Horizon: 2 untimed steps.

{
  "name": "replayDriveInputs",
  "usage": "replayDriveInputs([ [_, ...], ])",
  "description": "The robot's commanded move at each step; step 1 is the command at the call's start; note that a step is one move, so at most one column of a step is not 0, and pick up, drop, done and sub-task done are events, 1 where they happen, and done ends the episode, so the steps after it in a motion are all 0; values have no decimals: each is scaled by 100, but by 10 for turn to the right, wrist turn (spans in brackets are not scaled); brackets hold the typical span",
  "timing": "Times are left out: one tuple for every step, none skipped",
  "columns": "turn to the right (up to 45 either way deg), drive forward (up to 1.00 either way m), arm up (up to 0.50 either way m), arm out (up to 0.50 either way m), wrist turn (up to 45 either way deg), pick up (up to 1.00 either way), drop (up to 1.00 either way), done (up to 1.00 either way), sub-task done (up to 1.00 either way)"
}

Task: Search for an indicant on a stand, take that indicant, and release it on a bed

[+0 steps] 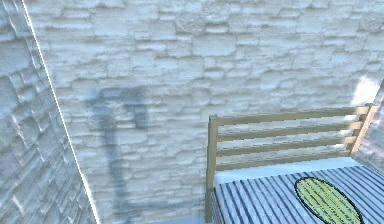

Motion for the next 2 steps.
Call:
replayDriveInputs([
  [0,0,0,0,0,0,100,0,0],
  [0,0,10,0,0,0,0,0,0],
])
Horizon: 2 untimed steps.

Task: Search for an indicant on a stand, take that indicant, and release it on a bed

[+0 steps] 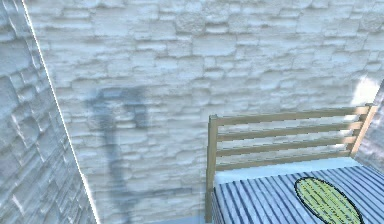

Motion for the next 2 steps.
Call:
replayDriveInputs([
  [0,0,0,-8,0,0,0,0,0],
  [0,0,0,0,0,0,0,100,0],
])
